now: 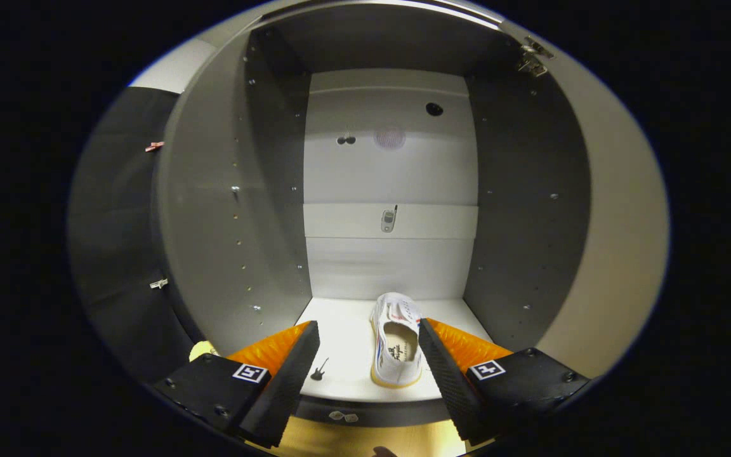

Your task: Open the shoe cabinet door, grab the shoes and put them into the shoe cabinet, then close the shoe cabinet door.

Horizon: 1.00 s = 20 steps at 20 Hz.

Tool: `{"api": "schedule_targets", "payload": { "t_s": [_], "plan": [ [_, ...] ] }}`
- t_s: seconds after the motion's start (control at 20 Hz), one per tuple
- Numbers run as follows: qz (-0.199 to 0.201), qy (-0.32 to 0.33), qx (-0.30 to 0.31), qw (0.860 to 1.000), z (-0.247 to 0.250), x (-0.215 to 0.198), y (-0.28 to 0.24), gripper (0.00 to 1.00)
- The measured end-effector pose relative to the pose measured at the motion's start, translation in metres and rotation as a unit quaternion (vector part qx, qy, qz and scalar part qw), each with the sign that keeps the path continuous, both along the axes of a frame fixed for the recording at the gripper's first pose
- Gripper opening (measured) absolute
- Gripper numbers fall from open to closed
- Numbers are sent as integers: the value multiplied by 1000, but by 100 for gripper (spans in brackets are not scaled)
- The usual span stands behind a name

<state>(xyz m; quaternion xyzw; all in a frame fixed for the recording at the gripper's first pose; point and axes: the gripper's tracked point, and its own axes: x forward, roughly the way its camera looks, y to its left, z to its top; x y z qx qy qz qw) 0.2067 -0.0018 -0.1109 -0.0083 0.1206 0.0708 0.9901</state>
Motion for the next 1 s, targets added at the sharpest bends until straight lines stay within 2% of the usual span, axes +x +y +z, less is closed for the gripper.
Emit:
{"api": "schedule_targets", "payload": {
  "t_s": [0.2,0.6,0.8,1.0],
  "plan": [
    [-5,-24,8,1000,29,-76,-5,99],
    [-19,-19,36,999,55,-226,-53,99],
    [-17,-20,51,998,75,-281,-92,98],
    [-22,-34,57,998,94,-317,-146,99]
  ]
}}
